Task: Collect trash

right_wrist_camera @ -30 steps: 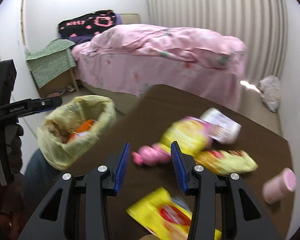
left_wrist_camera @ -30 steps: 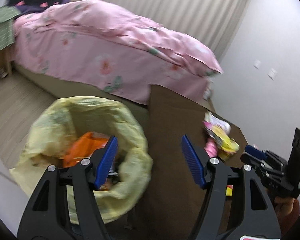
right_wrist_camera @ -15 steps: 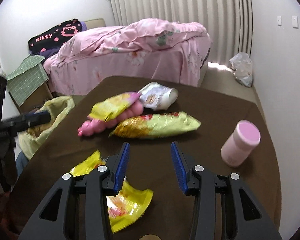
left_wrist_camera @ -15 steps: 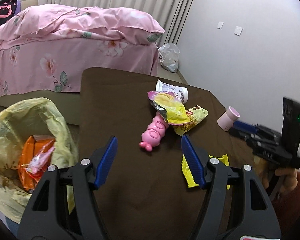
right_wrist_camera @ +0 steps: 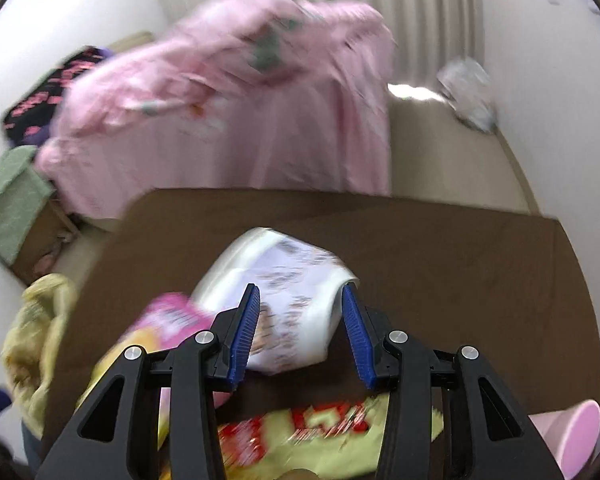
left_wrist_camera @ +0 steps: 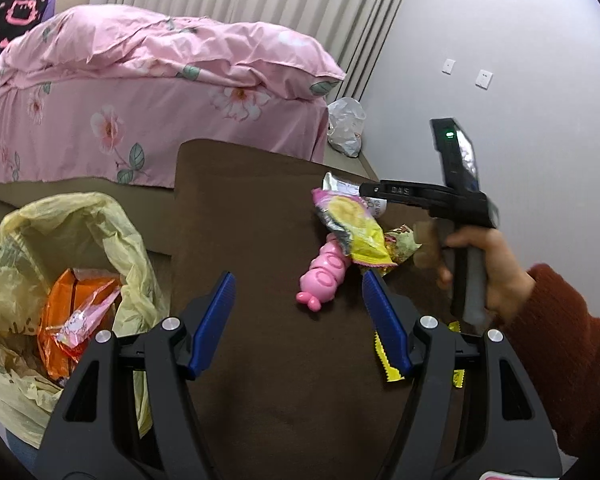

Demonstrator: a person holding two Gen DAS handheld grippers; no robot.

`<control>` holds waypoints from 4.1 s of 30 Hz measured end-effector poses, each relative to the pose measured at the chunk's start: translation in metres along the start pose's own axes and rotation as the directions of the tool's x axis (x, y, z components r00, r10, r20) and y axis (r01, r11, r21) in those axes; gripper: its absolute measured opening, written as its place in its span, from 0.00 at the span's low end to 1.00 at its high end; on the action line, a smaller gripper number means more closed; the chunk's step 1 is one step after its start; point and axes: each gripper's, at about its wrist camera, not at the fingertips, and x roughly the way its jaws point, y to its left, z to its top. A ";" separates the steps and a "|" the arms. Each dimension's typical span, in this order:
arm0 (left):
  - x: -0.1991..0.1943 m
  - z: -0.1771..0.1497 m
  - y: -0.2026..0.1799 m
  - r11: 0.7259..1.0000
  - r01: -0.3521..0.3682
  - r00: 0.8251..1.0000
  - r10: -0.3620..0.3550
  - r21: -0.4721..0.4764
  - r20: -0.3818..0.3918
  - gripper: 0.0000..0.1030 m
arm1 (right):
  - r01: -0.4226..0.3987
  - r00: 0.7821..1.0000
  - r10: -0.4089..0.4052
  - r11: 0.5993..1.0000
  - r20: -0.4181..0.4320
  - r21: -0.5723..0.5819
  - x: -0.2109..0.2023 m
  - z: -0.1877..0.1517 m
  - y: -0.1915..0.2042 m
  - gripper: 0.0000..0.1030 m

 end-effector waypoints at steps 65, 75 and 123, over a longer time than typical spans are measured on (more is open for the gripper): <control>0.047 -0.019 -0.068 0.987 0.120 0.979 -0.100 0.105 -0.179 0.63 | -0.107 0.994 0.108 0.994 0.003 -0.007 -0.144 -0.191 -0.080 0.55; 0.091 0.000 -0.075 0.993 0.077 0.964 -0.052 0.088 -0.261 0.63 | -0.131 0.991 0.131 0.991 -0.014 0.006 -0.153 -0.210 -0.075 0.57; -0.014 -0.007 -0.055 0.997 0.067 0.997 -0.064 0.049 -0.048 0.07 | -0.049 0.976 0.071 0.993 0.206 -0.111 -0.236 -0.182 -0.043 0.39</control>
